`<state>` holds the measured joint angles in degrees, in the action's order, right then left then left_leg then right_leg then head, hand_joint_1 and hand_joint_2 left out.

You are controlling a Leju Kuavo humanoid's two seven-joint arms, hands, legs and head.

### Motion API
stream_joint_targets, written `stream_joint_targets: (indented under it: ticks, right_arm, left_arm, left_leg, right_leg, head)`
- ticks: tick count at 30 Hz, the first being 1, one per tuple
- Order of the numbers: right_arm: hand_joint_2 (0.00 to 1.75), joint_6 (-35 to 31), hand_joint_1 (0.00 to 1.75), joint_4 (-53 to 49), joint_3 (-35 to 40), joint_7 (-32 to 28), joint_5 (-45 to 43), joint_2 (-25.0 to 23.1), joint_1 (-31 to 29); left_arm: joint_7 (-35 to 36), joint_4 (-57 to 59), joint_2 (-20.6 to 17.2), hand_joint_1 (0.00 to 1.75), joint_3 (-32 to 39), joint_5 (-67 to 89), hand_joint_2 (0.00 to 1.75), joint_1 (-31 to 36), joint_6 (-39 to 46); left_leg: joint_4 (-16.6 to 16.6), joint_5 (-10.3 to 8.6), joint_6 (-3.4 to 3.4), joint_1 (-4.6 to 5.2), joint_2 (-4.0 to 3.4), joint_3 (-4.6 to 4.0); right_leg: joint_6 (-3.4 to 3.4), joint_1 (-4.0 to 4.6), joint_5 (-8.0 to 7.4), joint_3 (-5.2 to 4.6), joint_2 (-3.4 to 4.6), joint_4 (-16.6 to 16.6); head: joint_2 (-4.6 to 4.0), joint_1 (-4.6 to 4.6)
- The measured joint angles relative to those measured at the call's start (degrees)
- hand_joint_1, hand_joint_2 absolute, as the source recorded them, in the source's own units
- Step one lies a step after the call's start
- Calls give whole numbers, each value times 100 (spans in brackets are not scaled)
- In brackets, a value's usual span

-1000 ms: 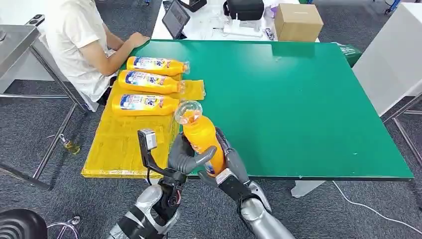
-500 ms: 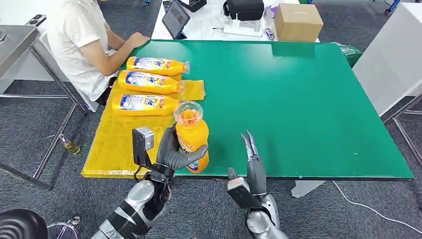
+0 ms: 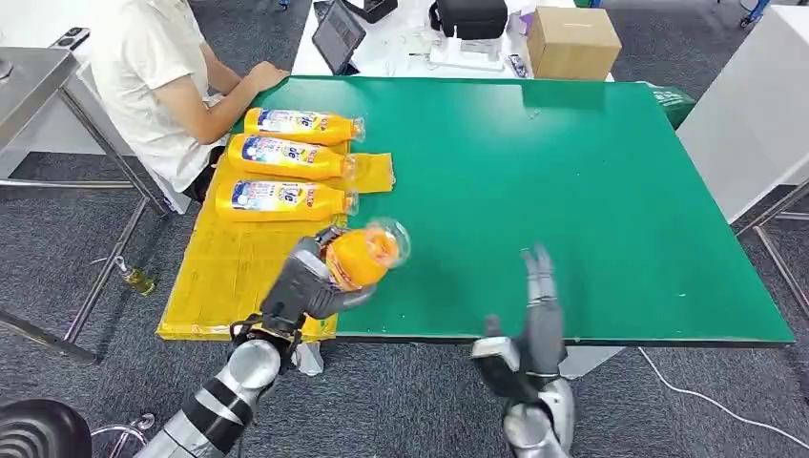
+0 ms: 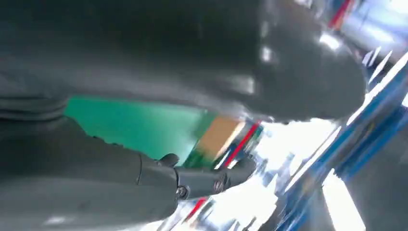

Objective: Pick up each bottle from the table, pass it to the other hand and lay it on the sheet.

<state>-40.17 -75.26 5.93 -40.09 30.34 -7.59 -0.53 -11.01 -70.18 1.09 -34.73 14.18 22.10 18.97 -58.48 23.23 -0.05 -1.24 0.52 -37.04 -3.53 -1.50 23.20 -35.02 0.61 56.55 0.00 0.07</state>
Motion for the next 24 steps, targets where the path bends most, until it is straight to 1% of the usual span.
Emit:
stream_joint_targets:
  ticks: [2, 4, 6, 11, 18, 24]
  right_arm:
    - [0, 0, 0, -183, -358, 0, -146, -50, 39]
    - [0, 0, 0, -260, -499, 0, -341, -76, 86]
    - [0, 0, 0, -277, -513, 0, -409, -103, 99]
    - [0, 0, 0, -308, -539, 0, -492, -142, 124]
    - [0, 0, 0, -284, -526, 0, -767, -164, 167]
    - [0, 0, 0, -130, -355, 0, -1054, -140, 173]
  left_arm:
    - [301, 142, -96, 175, -17, 657, 175, 147, -221]
    - [536, 345, -135, 175, -22, 1166, 175, 359, -554]
    - [622, 547, -157, 175, -44, 1597, 175, 535, -719]
    - [725, 813, -177, 175, -94, 1869, 175, 773, -841]
    - [1061, 1333, -203, 175, -326, 2840, 175, 1115, -1324]
    - [1251, 1994, -5, 175, -448, 3316, 175, 1308, -1394]
  left_leg:
    - [0, 0, 0, 1, 0, 0]
    - [0, -2, 2, 2, 0, 0]
    - [0, -2, 2, 2, -1, 1]
    - [0, -3, 1, 1, -2, 2]
    - [0, -2, 0, 1, -2, 1]
    - [0, -3, 1, 1, -1, 0]
  right_leg:
    - [0, -1, -1, 0, 1, 0]
    - [0, -2, -1, 1, 0, 0]
    - [0, -2, -3, 1, 1, 0]
    - [0, 0, -3, 0, 2, 1]
    - [1, -1, -2, -2, 2, 1]
    - [0, -1, -2, 1, 1, 1]
  head:
    - [0, 4]
    - [0, 4]
    - [0, 0]
    - [0, 2]
    - [0, -2]
    - [0, 0]
